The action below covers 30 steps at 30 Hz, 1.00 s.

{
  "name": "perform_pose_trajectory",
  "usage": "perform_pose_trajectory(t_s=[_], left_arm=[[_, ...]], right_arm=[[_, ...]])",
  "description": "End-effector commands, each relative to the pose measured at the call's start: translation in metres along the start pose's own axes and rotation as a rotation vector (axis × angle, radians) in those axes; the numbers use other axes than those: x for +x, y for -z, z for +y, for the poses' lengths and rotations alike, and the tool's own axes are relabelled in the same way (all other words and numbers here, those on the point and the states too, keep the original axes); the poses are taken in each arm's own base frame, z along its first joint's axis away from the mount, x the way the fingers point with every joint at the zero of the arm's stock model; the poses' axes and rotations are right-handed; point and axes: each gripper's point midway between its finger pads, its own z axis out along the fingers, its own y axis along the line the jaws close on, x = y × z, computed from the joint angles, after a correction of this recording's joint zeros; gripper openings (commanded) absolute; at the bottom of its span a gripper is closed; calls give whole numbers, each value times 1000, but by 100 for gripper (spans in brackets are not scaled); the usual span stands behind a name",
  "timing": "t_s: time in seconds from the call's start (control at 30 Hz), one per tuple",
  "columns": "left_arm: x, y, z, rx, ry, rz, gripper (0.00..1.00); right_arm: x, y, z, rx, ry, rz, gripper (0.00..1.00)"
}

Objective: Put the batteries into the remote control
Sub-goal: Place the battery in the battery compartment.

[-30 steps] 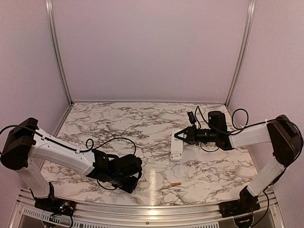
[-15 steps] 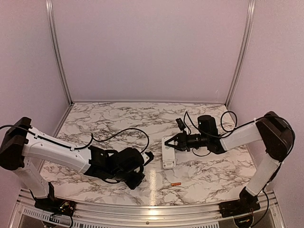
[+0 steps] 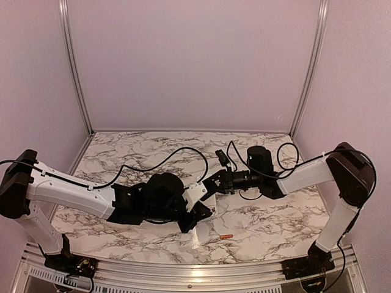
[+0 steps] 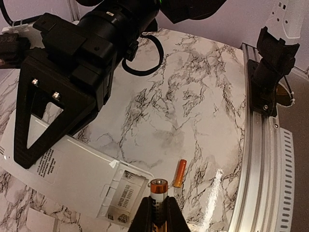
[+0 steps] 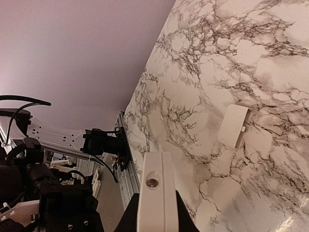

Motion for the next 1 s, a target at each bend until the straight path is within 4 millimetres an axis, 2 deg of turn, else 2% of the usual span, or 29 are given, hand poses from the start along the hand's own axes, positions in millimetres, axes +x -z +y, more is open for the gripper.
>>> perform_pose_trajectory(t_s=[0.0, 0.53, 0.97], left_arm=[[-23, -2, -6, 47, -86, -102, 0], [-2, -11, 13, -6, -193, -48, 0], [14, -14, 18, -8, -268, -30, 0]], right_arm=[[-10, -5, 24, -63, 42, -5, 0], [-9, -7, 33, -95, 41, 16, 0], [-8, -8, 40, -136, 32, 29, 0]])
